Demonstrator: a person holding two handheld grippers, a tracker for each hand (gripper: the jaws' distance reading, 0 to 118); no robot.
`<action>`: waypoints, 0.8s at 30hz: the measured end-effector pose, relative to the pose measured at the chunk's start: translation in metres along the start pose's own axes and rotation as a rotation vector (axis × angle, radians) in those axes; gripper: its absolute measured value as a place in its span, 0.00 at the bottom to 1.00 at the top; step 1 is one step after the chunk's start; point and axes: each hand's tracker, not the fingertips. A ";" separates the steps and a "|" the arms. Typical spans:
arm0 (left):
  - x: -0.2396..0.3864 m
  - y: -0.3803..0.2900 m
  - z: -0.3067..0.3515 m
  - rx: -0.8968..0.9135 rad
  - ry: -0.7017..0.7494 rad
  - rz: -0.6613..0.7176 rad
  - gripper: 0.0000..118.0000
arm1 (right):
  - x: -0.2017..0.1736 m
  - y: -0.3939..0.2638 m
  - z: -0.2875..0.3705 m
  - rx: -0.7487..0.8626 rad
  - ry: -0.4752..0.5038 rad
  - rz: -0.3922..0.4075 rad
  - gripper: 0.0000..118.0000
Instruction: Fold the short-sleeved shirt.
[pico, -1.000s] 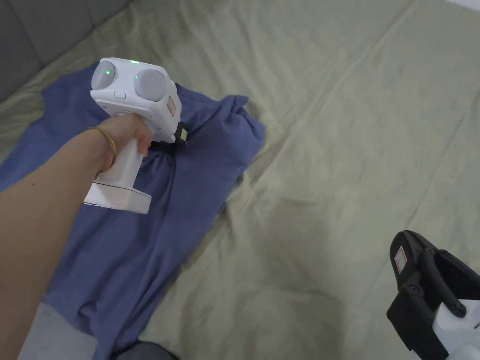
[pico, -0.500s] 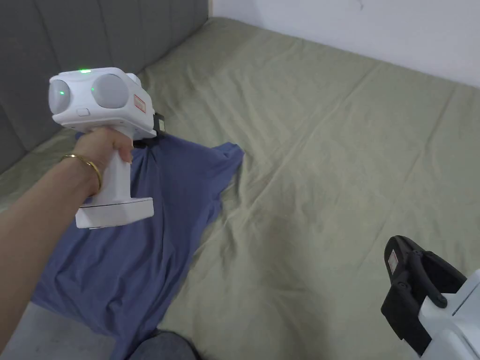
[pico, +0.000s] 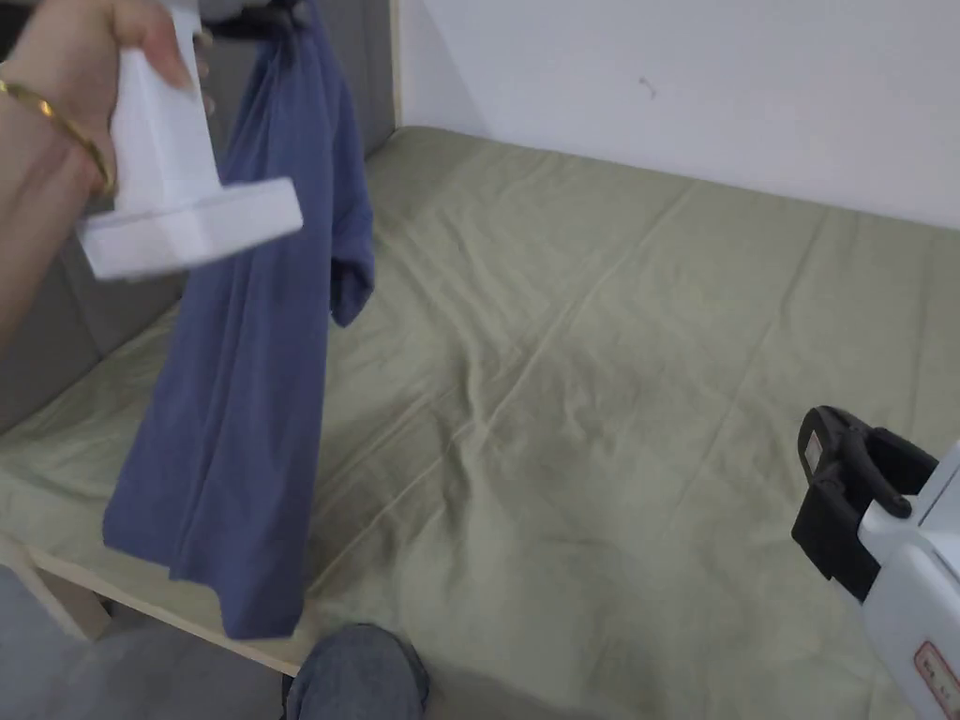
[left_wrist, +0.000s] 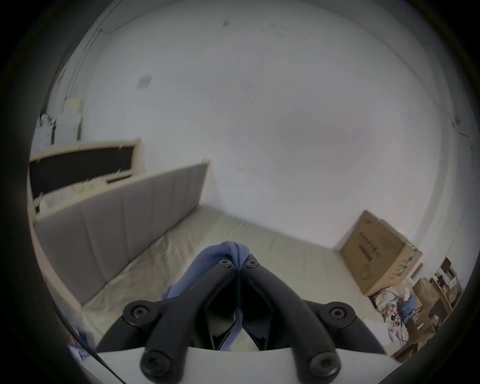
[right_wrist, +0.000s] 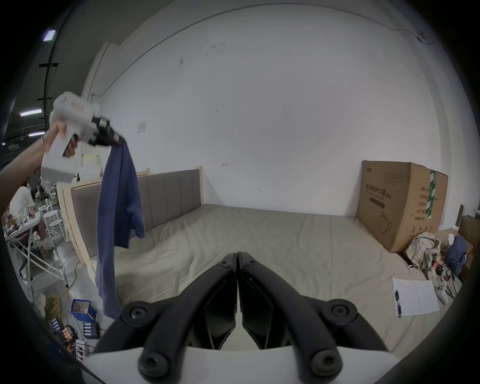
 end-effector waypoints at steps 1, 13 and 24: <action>0.016 0.012 0.006 0.026 -0.025 -0.025 0.00 | 0.003 0.002 0.005 0.009 -0.007 -0.006 0.00; 0.193 0.068 0.002 0.122 -0.258 -0.122 0.00 | 0.061 0.015 0.067 0.115 -0.237 -0.061 0.00; 0.260 -0.122 -0.126 -0.305 -0.249 -0.296 0.00 | 0.094 0.001 0.094 0.079 -0.370 -0.073 0.00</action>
